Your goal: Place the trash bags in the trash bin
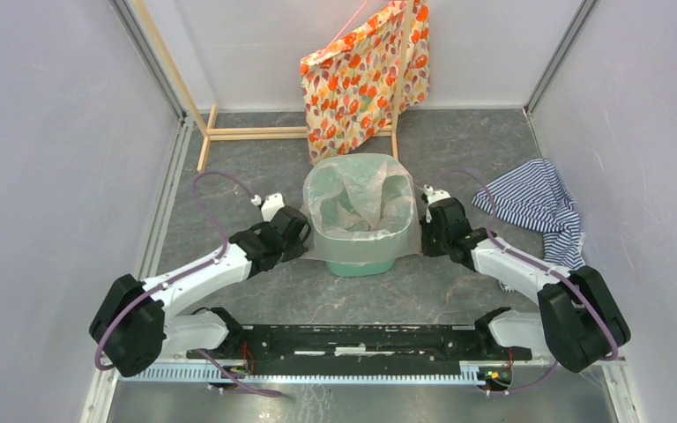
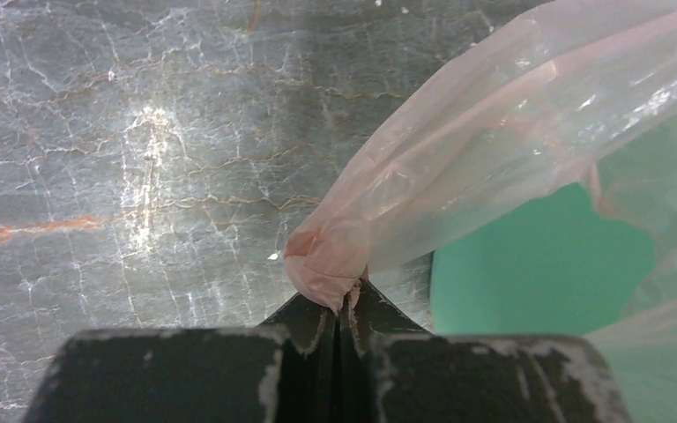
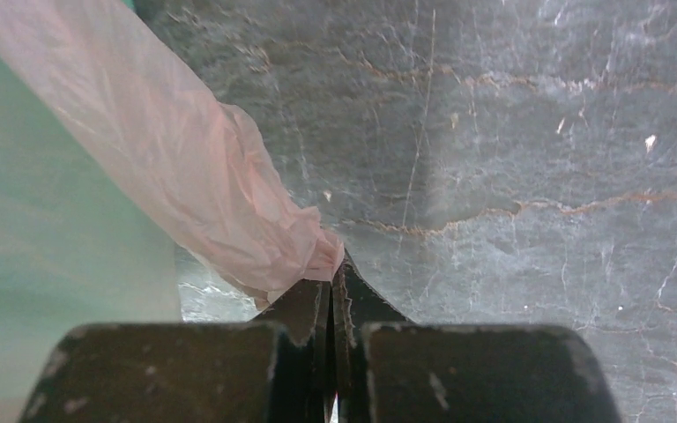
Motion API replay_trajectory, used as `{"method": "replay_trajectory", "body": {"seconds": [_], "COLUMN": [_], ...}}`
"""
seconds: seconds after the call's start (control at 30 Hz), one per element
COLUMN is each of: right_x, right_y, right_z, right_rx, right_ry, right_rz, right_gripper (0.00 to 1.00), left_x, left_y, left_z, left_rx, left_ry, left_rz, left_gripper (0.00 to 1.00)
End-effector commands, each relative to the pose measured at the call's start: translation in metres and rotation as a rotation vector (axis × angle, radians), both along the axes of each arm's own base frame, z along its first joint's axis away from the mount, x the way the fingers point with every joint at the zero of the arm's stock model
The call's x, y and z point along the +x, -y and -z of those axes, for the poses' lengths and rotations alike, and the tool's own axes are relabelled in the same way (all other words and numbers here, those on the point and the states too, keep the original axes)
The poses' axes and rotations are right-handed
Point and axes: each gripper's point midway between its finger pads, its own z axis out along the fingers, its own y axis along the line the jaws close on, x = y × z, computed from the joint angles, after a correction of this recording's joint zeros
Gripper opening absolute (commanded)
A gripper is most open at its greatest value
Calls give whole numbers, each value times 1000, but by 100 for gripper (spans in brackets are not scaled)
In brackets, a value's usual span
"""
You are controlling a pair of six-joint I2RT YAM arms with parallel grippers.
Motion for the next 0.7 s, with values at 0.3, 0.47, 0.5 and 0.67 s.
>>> {"method": "replay_trajectory", "body": {"seconds": [0.3,0.47,0.5,0.67], "right_x": [-11,-16,-15,-2], "right_y": [43,43,42,32], "right_z": [22,27,24,-18], "right_rx": [-171,-172,-166,-130], "right_ry": [-18,-41,-38,15], "right_rz": [90,81,79,62], "right_gripper": [0,0,0,33], "left_x": [-17,-20,-21,-15], "left_y": [-22,-21,-21,-15], "left_z": [46,54,54,38], "left_rx": [124,133,133,108], "left_ry": [-125,-151,-153,-120], "left_rz": [-24,-8,-3,17], "left_gripper": [2,2,2,11]}}
